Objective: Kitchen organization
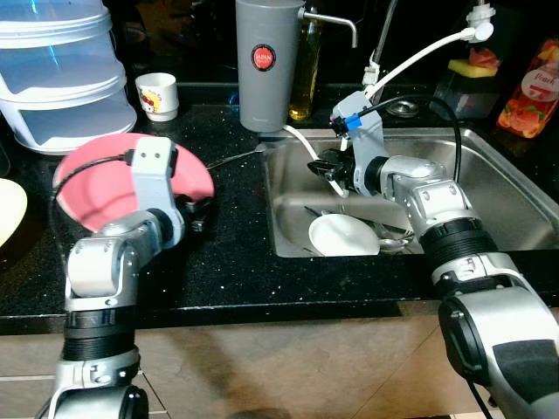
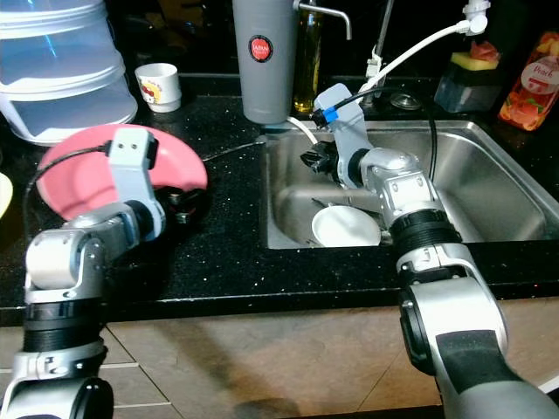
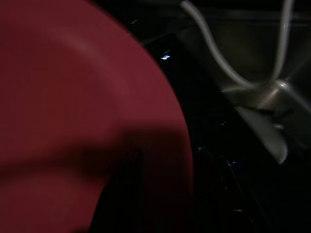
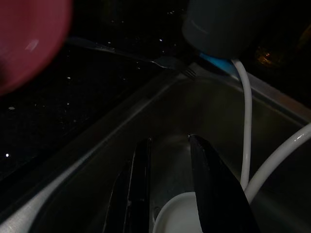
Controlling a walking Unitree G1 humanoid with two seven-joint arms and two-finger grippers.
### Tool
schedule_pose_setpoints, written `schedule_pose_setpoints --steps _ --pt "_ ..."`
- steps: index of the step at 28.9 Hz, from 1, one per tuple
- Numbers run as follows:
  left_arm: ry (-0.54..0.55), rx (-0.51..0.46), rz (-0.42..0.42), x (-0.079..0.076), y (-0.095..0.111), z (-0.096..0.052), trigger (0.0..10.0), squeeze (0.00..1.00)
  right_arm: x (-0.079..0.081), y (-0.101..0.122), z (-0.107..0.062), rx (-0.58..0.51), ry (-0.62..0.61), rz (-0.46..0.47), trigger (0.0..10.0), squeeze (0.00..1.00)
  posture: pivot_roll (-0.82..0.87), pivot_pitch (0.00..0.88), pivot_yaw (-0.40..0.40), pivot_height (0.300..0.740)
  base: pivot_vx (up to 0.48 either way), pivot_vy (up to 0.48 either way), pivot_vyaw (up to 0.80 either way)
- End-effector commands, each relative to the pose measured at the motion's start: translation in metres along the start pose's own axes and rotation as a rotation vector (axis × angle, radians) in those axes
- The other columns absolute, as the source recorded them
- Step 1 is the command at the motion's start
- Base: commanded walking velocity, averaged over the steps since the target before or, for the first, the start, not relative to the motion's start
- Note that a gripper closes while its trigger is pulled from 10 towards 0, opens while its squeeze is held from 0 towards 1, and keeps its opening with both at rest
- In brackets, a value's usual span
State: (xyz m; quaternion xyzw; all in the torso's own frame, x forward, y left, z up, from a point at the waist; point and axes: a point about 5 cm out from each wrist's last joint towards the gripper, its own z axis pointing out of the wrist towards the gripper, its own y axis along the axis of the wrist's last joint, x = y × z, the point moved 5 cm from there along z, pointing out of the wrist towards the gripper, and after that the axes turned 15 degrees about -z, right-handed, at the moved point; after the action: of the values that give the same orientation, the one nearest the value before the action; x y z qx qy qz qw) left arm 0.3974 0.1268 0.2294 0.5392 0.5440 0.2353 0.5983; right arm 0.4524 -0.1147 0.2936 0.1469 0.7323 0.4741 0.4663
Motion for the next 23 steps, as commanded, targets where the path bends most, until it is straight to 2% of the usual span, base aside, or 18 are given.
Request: schedule_pose_setpoints --steps 1,6,10,11,13,15,18,19,21,23 --pt "-0.043 0.136 -0.062 -0.006 -0.043 0.017 10.0 0.00 -0.004 0.006 0.000 -0.007 -0.012 -0.026 10.0 0.00 0.02 0.161 -0.007 0.740 0.000 0.000 0.00" --pt "-0.096 0.109 -0.066 -0.020 -0.037 0.025 10.0 0.00 -0.005 0.007 0.000 -0.010 -0.018 -0.029 10.0 0.00 0.02 0.161 -0.003 0.740 0.000 0.000 0.00" --pt "-0.156 0.047 -0.073 -0.035 -0.016 0.027 10.0 0.00 -0.009 0.007 -0.002 -0.010 -0.036 -0.027 10.0 0.00 0.02 0.161 -0.003 0.740 0.000 0.000 0.00" --pt "-0.160 0.018 -0.055 -0.039 -0.005 0.027 10.0 0.00 -0.010 0.008 -0.002 -0.012 -0.041 -0.026 10.0 0.00 0.02 0.161 -0.003 0.740 0.000 0.000 0.00" --pt "-0.160 -0.013 -0.041 -0.041 0.005 0.026 10.0 0.00 -0.010 0.008 -0.002 -0.014 -0.045 -0.024 10.0 0.00 0.02 0.161 -0.003 0.740 0.000 0.000 0.00" --pt "-0.137 -0.088 0.000 -0.042 0.026 0.023 10.0 0.00 -0.011 0.009 -0.002 -0.018 -0.050 -0.022 10.0 0.00 0.02 0.161 -0.003 0.740 0.000 0.000 0.00" --pt "-0.062 -0.215 0.137 -0.039 0.062 0.014 10.0 0.00 -0.013 0.012 -0.002 -0.028 -0.063 -0.018 10.0 0.00 0.03 0.160 -0.006 0.740 0.000 0.000 0.00" --pt "-0.052 -0.236 0.158 -0.039 0.068 0.011 10.0 0.00 -0.014 0.013 -0.002 -0.031 -0.067 -0.017 10.0 0.00 0.03 0.160 -0.006 0.740 0.000 0.000 0.00" --pt "0.005 -0.363 0.200 -0.037 0.103 -0.004 10.0 0.00 -0.016 0.015 -0.002 -0.039 -0.078 -0.010 10.0 0.00 0.03 0.157 -0.006 0.740 0.000 0.000 0.00" --pt "0.061 -0.437 0.234 -0.032 0.124 -0.015 10.0 0.00 -0.017 0.015 -0.002 -0.042 -0.083 -0.009 10.0 0.00 0.04 0.151 -0.007 0.740 0.000 0.000 0.00"
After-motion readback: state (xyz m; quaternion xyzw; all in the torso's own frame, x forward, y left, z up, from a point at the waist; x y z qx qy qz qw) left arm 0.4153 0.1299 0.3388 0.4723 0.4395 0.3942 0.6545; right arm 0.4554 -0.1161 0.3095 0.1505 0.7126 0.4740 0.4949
